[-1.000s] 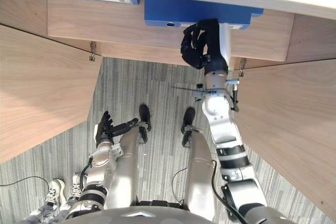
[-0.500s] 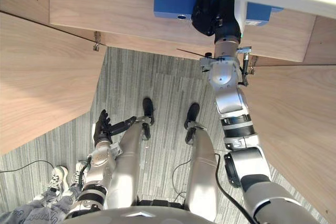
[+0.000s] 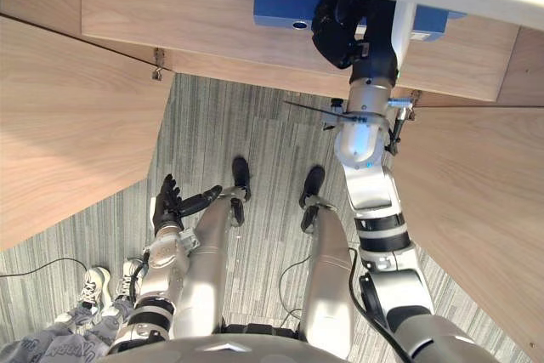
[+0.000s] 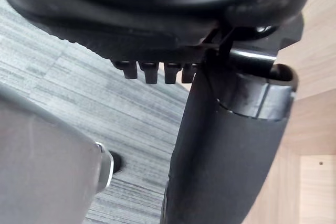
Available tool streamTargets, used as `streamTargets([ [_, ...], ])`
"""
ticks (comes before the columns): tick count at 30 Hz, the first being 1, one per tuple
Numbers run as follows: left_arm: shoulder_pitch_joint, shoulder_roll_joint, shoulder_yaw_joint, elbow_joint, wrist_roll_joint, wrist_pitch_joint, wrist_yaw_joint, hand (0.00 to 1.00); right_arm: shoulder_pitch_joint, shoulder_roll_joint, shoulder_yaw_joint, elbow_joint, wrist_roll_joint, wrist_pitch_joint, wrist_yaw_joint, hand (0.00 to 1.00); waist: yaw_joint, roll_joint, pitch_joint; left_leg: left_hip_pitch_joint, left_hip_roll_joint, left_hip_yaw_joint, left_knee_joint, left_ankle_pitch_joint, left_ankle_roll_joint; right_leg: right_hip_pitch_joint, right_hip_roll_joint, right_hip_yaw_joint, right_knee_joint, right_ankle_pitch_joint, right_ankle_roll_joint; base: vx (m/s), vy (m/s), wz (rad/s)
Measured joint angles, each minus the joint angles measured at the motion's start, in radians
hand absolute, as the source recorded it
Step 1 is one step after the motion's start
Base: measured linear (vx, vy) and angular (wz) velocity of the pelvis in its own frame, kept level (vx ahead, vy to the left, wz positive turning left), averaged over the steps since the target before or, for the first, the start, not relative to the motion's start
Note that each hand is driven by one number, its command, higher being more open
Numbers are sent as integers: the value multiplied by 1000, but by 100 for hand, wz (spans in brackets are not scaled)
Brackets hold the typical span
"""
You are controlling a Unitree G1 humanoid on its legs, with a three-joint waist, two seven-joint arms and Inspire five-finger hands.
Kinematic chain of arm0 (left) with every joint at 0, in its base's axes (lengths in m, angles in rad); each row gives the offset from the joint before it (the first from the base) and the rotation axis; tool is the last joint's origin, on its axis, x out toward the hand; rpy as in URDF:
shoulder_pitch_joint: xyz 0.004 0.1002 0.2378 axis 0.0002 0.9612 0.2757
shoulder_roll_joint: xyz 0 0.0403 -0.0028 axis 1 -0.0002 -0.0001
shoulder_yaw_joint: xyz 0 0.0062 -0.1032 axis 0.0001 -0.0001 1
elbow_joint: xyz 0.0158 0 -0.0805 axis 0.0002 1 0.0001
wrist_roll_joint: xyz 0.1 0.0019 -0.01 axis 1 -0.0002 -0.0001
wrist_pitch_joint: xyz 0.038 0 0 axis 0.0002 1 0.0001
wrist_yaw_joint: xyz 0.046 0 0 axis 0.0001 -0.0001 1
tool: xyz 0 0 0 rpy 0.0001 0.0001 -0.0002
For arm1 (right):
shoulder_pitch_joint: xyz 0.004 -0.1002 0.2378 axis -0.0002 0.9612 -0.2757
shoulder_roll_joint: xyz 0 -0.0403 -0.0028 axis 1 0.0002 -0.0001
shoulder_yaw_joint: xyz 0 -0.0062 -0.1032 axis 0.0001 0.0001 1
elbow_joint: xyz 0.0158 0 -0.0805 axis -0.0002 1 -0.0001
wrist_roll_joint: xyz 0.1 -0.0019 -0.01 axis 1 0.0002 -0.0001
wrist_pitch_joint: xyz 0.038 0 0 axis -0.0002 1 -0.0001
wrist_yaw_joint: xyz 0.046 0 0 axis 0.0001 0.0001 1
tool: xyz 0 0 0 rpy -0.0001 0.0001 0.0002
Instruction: Walk over to the cabinet, pick up the folder, carry it to the office cabinet, place the folder inside the office cabinet, then close the office cabinet door
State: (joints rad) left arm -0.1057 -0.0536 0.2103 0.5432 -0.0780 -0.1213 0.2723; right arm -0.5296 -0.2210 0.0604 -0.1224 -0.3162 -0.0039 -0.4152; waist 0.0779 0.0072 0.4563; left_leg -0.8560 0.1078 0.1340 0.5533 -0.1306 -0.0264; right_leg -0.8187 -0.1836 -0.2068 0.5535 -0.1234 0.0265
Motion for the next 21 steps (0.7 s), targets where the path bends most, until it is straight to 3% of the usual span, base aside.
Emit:
streamTargets([
  [10,0,0,1,1,2,0,1,100,103,20,80,8,-55,-27,67,0,-3,0,0,0,4,9,5,-3,3,-1,1,2,0,0,0,8,-36,-2],
  [21,2,2,-9,2,9,0,1,100,99,14,69,145,-75,-38,87,0,3,0,0,35,-6,13,-74,35,-5,7,1,5,-31,5,-1,22,-32,2],
])
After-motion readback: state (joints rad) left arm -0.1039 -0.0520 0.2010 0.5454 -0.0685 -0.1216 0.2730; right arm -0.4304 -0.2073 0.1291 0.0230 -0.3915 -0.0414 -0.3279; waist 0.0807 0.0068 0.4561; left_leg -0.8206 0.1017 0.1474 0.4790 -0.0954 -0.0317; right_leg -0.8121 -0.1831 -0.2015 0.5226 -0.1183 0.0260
